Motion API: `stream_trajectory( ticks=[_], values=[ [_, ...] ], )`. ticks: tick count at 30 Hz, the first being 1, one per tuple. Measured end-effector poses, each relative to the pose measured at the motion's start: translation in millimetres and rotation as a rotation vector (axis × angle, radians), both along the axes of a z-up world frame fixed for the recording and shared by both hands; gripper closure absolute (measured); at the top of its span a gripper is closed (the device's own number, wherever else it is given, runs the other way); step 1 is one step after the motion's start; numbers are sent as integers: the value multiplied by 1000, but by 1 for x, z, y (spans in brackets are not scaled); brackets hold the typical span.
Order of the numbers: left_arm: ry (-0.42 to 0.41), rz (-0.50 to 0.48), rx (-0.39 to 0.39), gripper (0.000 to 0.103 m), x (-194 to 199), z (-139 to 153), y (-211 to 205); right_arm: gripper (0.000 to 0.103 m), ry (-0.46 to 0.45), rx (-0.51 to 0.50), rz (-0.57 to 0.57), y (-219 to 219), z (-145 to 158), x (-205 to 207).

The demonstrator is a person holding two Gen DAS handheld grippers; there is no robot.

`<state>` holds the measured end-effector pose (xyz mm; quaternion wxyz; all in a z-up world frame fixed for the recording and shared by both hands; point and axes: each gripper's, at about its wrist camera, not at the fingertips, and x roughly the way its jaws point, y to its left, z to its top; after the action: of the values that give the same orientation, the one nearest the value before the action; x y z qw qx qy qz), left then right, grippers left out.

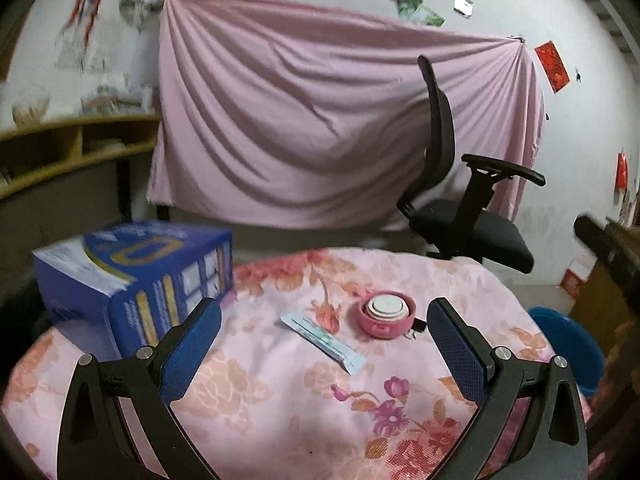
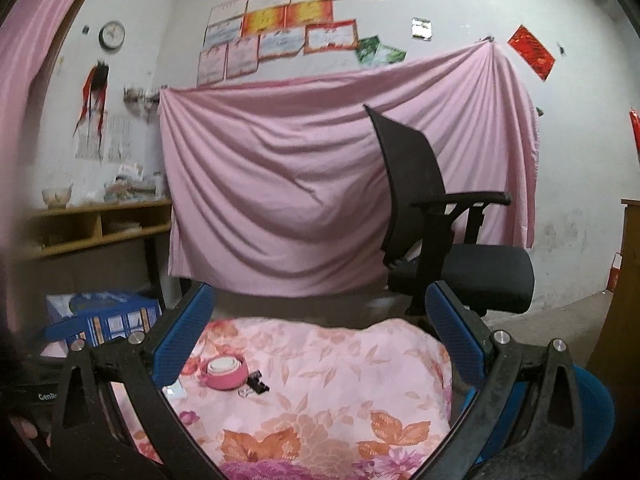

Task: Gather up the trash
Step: 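Move left gripper toward white-green strip while right gripper moves toward black binder clip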

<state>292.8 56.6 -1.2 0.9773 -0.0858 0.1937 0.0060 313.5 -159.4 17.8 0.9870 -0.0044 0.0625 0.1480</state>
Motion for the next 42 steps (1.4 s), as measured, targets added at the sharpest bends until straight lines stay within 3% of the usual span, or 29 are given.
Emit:
stream_trajectory(
  ticks=[9,13,17,18,24,28,32,42],
  values=[
    [169,-20,-69,5,35,-11,13,0,156,-106,24,24,-30,32],
    [255,-70,-61,27,50,-20,6,0,238,-193,40,41,-43,46],
    [343,-105,-76,45,62,-34,3,2,370,-231,88,47,-58,62],
    [360,-106,-79,45,64,-36,3,4,402,-232,97,47,-61,65],
    [378,-92,-99,51,67,-38,6,11,515,-247,111,51,-74,82],
    [380,-73,-128,68,67,-39,13,26,607,-290,149,63,-87,97],
    [377,-58,-197,85,65,-40,25,31,638,-342,189,77,-94,103],
    [367,-74,-286,90,57,-39,38,31,676,-394,223,100,-102,126]
  ],
)
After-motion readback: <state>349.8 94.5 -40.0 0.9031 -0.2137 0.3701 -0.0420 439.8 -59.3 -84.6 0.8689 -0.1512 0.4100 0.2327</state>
